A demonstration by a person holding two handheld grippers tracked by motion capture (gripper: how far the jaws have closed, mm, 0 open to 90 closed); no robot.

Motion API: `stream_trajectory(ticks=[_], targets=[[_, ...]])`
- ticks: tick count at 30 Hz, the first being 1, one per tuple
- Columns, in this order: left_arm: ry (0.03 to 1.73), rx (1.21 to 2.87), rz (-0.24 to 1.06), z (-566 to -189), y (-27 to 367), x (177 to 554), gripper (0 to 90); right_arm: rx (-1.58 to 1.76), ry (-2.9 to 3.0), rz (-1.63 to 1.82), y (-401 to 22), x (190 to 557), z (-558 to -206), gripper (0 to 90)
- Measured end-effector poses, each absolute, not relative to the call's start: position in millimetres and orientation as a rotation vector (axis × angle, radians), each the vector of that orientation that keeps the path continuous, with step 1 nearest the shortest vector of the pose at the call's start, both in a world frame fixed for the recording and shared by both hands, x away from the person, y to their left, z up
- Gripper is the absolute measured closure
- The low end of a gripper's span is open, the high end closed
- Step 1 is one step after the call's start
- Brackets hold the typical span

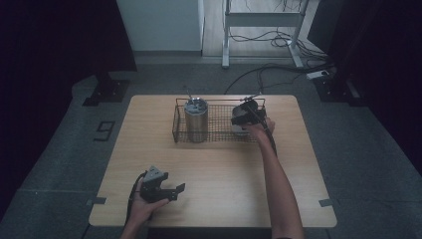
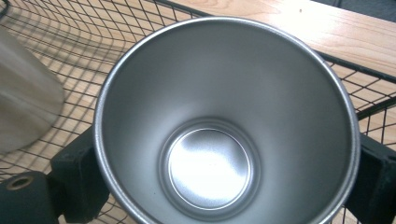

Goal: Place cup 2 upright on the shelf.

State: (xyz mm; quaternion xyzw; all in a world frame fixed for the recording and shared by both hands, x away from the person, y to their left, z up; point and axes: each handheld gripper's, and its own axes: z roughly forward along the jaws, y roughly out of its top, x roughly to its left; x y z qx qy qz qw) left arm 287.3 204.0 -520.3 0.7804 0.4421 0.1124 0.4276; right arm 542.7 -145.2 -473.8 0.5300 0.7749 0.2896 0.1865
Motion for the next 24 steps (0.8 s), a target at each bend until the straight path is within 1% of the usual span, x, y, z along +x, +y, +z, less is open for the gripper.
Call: stream_trajectory(ticks=[7, 10, 13, 15, 21, 24], targets=[[1.103, 1.953, 0.278, -520.7, 203.1, 287.3, 14.6, 1.508, 2.175, 0.8, -148.7, 540.0, -478.4, 6.7], [1.101, 1.956, 0.278, -521.1, 202.1, 287.1, 14.6, 1.52, 2.177, 0.832, -150.8, 538.8, -476.6, 5.0], [1.099, 1.959, 0.275, -521.3, 201.5, 287.1, 14.6, 1.527, 2.141, 0.903, -153.7, 535.7, -470.2, 1.0], [1.097, 1.961, 0.273, -521.0, 201.4, 286.9, 14.6, 1.512, 2.114, 0.931, -154.6, 533.0, -464.7, 0.0], [1.099, 1.957, 0.274, -520.3, 202.1, 286.7, 14.6, 1.491, 2.08, 0.981, -157.2, 523.2, -451.9, 0.0], [1.098, 1.956, 0.277, -519.4, 202.1, 286.2, 14.6, 1.489, 2.064, 1.004, -159.3, 517.5, -450.8, 0.1]])
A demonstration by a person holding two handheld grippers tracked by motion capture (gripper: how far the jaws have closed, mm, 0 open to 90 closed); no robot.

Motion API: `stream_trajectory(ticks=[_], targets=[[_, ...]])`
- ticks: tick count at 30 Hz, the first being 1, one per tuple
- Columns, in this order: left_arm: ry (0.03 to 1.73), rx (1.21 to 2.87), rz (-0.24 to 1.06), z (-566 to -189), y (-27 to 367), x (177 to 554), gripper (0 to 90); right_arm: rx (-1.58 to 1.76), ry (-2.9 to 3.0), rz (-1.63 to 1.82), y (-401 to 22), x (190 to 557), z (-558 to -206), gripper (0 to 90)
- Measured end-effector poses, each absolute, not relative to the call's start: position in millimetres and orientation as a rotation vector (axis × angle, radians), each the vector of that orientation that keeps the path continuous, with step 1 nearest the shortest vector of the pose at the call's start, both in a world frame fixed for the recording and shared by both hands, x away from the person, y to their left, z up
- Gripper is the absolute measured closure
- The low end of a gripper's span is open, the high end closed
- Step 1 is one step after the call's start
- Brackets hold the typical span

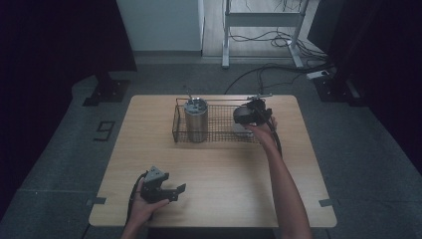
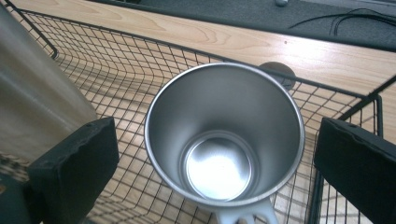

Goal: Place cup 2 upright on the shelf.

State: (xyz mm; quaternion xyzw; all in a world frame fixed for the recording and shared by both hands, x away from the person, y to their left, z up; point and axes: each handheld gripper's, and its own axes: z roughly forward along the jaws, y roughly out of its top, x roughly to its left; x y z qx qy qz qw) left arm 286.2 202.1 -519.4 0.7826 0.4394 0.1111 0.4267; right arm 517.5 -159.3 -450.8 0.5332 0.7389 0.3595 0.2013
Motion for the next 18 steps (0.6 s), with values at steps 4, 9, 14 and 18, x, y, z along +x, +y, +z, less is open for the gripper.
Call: stream_trajectory(ticks=[4, 9, 14, 18], targets=[[1.098, 1.952, 0.277, -519.0, 201.9, 285.6, 14.6, 1.478, 2.059, 1.008, -162.7, 508.5, -452.5, 0.2], [1.101, 1.957, 0.279, -520.1, 201.3, 285.9, 14.6, 1.464, 2.043, 1.054, -172.4, 496.7, -450.0, 2.0], [1.115, 1.96, 0.292, -521.7, 203.3, 287.1, 14.6, 1.419, 2.048, 1.084, -178.2, 482.8, -444.2, 3.9], [1.117, 1.964, 0.294, -521.8, 203.6, 287.0, 14.6, 1.395, 2.038, 1.11, -181.6, 472.6, -441.9, 5.2]])
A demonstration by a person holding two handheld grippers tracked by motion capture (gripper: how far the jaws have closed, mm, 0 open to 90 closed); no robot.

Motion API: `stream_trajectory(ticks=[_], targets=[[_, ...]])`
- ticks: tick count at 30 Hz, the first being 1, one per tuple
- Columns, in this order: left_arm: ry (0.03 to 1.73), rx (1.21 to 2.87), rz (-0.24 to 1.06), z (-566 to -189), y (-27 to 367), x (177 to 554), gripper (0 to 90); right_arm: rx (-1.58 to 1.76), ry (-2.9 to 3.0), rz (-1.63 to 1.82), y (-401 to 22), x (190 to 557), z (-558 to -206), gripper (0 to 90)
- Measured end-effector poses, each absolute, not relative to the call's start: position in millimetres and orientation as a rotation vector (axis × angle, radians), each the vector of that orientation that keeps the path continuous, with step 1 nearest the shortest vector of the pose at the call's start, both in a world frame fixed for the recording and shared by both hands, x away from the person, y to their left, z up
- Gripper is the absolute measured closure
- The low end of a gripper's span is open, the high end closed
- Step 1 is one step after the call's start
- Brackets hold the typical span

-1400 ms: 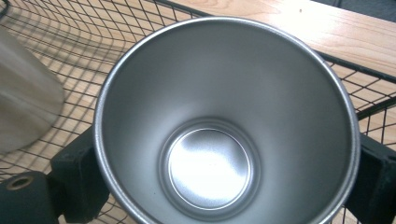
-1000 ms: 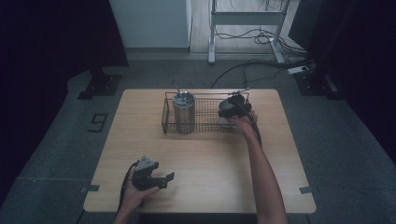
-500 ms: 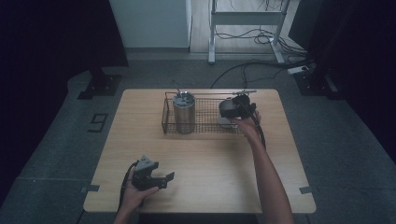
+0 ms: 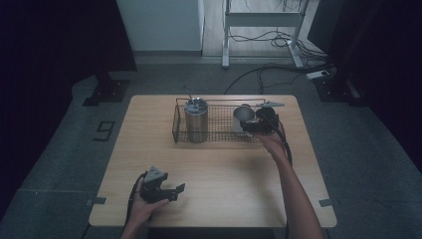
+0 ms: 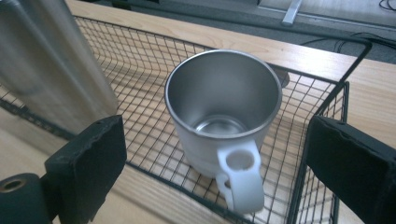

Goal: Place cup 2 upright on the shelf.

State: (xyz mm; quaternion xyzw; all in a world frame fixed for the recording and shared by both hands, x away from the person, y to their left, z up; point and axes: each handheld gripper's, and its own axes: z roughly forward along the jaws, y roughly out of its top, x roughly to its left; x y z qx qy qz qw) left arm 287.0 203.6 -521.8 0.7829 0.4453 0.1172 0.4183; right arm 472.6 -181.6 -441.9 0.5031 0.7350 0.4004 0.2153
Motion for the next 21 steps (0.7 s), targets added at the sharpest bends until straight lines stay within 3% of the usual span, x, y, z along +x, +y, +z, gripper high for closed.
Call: stream_trajectory(ticks=[21], targets=[[1.122, 1.99, 0.298, -526.7, 198.0, 287.5, 14.6, 1.333, 1.989, 1.207, -212.3, 402.5, -461.3, 12.8]])
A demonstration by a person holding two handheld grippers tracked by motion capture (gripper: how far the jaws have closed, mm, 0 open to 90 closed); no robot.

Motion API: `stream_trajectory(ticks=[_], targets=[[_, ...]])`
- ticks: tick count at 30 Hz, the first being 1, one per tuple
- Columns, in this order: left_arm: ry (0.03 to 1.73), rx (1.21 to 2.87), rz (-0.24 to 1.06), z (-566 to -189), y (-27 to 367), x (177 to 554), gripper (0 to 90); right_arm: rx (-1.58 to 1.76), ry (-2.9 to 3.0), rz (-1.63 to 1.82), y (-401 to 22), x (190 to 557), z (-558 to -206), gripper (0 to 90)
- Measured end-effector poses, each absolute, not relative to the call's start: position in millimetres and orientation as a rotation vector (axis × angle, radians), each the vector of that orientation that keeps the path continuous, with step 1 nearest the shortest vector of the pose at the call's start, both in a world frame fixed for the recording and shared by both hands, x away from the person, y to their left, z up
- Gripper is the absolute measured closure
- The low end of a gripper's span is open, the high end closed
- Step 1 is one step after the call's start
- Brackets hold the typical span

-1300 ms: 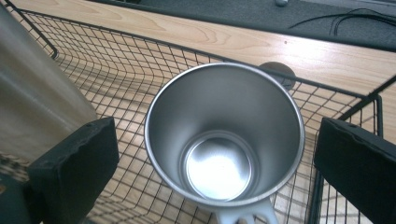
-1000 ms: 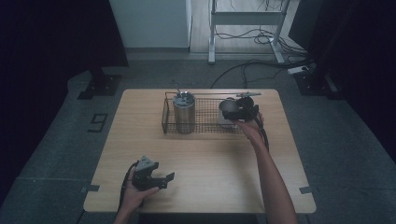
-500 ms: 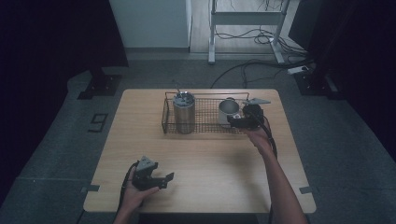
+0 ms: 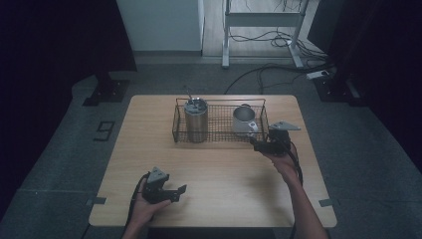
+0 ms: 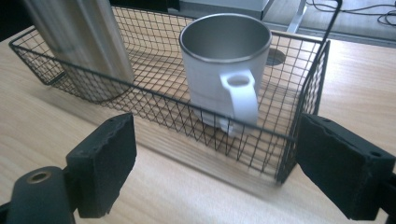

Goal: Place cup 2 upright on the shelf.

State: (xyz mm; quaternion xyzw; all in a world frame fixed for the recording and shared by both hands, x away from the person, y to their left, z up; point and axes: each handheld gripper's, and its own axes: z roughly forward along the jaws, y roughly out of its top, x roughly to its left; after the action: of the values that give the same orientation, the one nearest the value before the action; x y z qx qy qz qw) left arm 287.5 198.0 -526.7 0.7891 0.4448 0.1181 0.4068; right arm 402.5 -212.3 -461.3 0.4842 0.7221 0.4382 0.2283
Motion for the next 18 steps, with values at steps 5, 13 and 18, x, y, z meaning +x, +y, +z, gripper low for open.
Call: stream_trajectory(ticks=[5, 13, 18], targets=[[1.128, 1.989, 0.297, -527.6, 198.7, 288.0, 14.6, 1.335, 1.978, 1.219, -220.9, 385.2, -470.0, 13.1], [1.13, 1.997, 0.297, -528.6, 198.1, 287.5, 14.6, 1.369, 1.957, 1.213, -238.8, 358.1, -487.2, 13.2], [1.133, 2.003, 0.297, -530.0, 197.5, 287.9, 14.6, 1.405, 1.956, 1.207, -251.5, 342.5, -502.0, 13.2]])
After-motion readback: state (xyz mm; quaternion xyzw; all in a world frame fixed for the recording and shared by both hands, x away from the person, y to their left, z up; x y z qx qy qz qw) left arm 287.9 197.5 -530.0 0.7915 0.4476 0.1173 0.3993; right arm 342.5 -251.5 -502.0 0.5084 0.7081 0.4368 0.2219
